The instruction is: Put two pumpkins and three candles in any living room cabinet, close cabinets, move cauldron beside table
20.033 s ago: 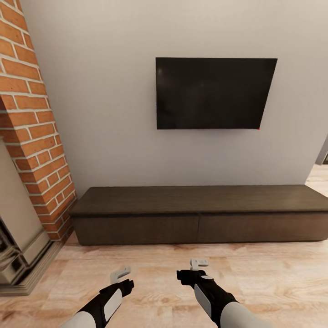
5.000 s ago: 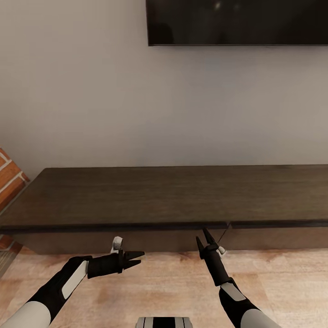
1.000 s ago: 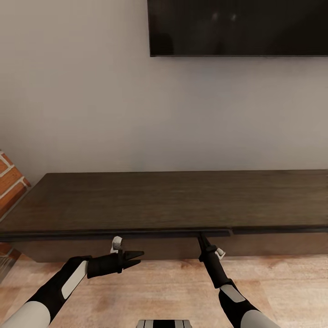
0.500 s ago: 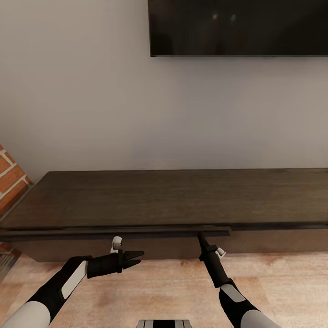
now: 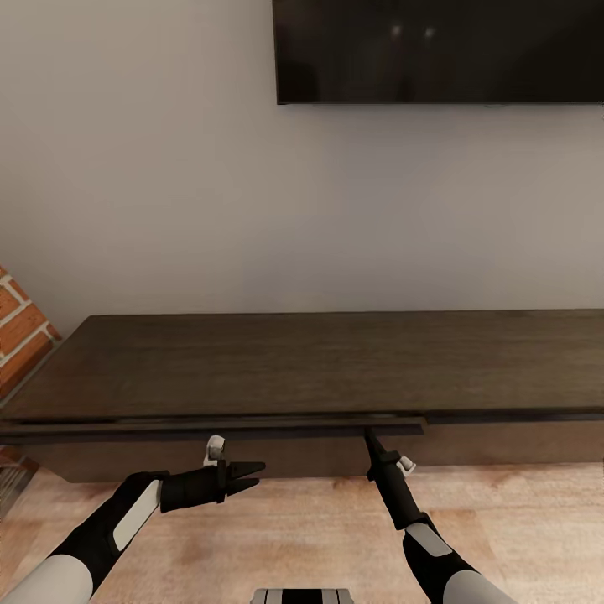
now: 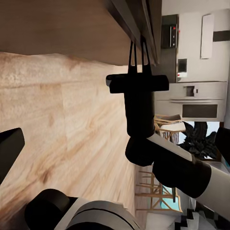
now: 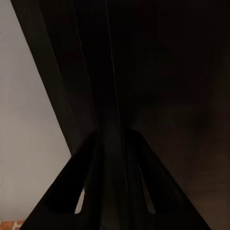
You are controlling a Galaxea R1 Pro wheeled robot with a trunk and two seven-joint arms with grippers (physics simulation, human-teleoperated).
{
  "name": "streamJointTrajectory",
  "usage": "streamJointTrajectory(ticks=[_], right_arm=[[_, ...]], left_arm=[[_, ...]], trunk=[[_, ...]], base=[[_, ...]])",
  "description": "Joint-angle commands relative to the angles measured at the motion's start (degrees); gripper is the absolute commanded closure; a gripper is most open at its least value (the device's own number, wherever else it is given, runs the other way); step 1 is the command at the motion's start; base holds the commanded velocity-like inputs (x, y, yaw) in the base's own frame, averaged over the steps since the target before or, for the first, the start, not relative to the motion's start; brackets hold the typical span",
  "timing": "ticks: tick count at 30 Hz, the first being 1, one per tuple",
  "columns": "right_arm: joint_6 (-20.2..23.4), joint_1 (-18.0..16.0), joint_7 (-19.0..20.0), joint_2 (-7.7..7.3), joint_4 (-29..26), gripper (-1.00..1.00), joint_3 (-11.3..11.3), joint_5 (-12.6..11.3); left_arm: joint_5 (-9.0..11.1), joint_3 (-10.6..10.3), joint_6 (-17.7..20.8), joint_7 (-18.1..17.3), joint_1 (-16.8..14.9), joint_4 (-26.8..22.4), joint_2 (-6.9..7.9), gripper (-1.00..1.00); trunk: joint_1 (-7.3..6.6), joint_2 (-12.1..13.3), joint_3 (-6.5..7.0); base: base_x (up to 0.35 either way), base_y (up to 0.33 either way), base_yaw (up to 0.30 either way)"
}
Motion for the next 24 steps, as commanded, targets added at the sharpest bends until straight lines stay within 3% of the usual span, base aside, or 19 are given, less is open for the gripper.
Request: streamJointTrajectory(ticks=[1,24], right_arm=[[1.17,-0.05,0.55,0.02,-0.10,1.00,-0.43,-0.86],[1.18,-0.05,0.58,0.02,-0.14,1.00,-0.43,-0.86]], left_arm=[[0.42,-0.22,0.36,0.02,-0.02,0.00,0.06,-1.00],[0.42,-0.22,0.36,0.02,-0.05,-0.04,0.06,-1.00]], trunk=[[-0.03,-0.02,-0.04],[-0.03,-0.02,-0.04]], base=[[-0.089,0.000,0.000],[-0.278,0.000,0.000]])
